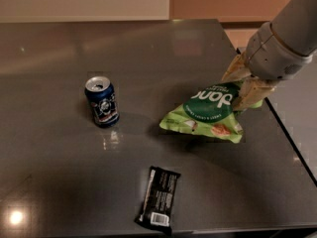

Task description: Move green rice chip bag near rxbar chocolate

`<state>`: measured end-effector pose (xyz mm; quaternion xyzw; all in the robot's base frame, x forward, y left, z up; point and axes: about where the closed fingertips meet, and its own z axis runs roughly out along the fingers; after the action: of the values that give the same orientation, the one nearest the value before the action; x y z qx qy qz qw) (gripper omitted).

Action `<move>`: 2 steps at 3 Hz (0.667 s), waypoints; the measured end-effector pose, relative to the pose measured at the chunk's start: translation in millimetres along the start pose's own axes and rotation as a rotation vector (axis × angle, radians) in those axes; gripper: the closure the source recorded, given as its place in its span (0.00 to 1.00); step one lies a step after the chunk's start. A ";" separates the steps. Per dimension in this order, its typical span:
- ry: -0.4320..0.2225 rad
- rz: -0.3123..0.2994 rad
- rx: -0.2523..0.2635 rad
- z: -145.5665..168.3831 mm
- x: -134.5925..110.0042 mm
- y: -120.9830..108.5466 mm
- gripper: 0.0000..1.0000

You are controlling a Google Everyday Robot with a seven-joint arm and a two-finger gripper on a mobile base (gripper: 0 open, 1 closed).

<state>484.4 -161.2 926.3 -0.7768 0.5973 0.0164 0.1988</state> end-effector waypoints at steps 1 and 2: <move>-0.022 -0.008 0.003 -0.3 -11.8 15.9 0.90; -0.053 -0.010 -0.006 -1.0 -20.8 28.5 0.72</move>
Offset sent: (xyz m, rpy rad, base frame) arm -0.0509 0.0166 -0.0016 0.0781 0.0339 0.0369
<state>451.6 -148.3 924.5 -0.7796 0.5880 0.0379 0.2121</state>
